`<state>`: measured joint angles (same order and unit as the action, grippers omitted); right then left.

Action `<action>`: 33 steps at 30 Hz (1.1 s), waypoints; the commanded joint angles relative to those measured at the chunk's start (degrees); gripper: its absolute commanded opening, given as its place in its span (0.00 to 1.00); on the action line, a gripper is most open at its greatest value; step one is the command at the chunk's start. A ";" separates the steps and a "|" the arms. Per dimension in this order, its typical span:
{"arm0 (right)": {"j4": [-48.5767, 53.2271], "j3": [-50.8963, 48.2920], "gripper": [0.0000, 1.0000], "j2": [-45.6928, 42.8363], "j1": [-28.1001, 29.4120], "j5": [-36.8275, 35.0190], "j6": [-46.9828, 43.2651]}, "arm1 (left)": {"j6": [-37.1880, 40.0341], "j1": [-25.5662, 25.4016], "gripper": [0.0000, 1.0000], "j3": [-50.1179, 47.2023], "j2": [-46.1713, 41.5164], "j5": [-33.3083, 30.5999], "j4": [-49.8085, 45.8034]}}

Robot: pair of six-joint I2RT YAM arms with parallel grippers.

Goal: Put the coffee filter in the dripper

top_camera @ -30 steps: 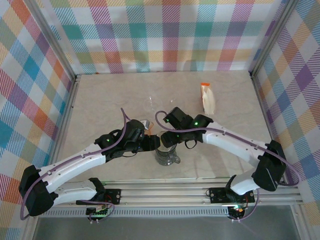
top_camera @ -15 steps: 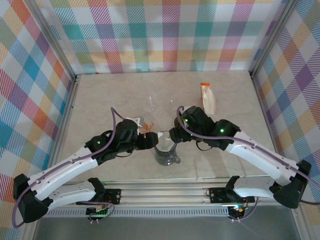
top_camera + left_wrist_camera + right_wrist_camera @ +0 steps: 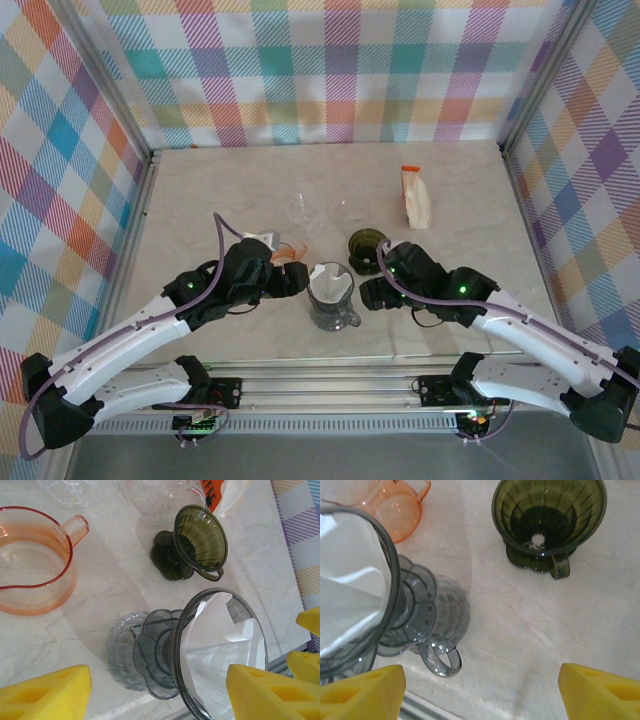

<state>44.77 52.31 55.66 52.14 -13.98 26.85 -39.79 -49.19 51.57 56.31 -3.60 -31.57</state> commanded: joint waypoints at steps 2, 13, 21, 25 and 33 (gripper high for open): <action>-3.50 1.49 0.80 -0.13 0.25 3.75 -3.33 | 2.35 0.40 0.71 2.35 3.75 2.66 -0.75; -4.02 11.88 0.83 12.90 0.16 6.33 -12.32 | 0.52 0.41 0.63 -0.04 8.66 5.48 3.76; -4.47 16.23 0.84 20.03 -0.34 5.18 -14.02 | 0.42 0.28 0.55 0.19 10.99 6.14 4.03; -5.88 16.42 0.85 20.75 -1.62 6.28 -14.11 | 0.06 0.30 0.53 -0.25 11.35 6.50 4.83; -6.39 16.94 0.83 23.15 -2.38 7.85 -14.56 | -0.28 0.19 0.51 -0.49 12.07 6.74 5.39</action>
<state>39.46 67.75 78.28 50.15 -7.38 12.91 -39.51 -49.21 51.83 67.92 2.44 -26.94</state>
